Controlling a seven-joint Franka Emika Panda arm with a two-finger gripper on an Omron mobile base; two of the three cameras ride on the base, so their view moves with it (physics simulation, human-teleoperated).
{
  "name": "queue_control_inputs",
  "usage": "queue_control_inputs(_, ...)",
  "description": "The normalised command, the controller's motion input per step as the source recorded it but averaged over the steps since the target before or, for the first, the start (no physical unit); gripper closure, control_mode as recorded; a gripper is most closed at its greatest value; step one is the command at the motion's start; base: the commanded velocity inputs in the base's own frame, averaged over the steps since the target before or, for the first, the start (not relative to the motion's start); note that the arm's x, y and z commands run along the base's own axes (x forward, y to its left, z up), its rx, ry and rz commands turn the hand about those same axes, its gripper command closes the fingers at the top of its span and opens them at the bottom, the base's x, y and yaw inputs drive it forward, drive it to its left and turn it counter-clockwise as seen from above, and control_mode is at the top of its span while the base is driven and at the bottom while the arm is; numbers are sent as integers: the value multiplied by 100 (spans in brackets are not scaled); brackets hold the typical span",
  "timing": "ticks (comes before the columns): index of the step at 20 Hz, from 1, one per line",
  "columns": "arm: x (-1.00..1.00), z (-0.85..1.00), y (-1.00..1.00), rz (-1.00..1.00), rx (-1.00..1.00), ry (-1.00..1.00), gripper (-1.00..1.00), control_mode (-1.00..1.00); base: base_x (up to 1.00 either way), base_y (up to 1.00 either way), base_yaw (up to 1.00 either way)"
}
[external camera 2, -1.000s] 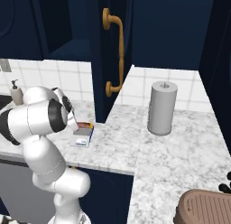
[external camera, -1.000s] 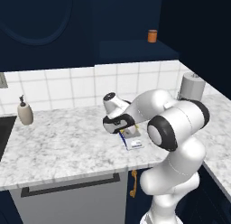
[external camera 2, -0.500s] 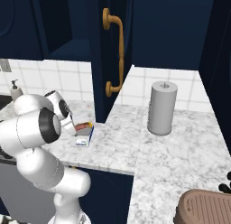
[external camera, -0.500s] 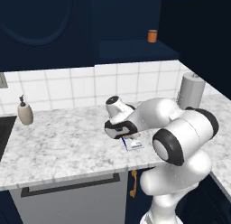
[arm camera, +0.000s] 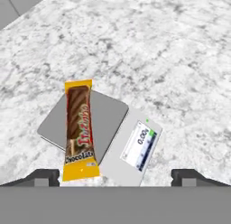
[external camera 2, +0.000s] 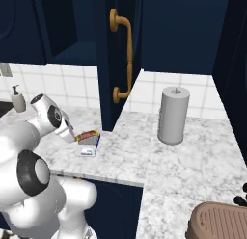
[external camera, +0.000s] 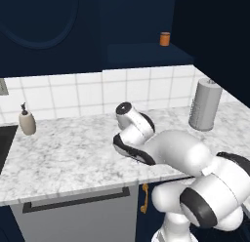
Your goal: Pick the bar and place it on the digital scale for weighing, and close the cabinet.
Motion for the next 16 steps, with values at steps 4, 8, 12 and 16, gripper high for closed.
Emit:
queue_control_inputs(4,-94,84,0,20,0,-9,-100,-100,0,0,0)
queue_control_inputs(8,-100,100,-8,31,0,-21,-100,-100,0,0,0)
queue_control_inputs(12,-100,98,-20,34,0,-26,-100,-100,0,0,0)
queue_control_inputs(16,-100,94,-14,18,9,-52,-100,-100,0,0,0)
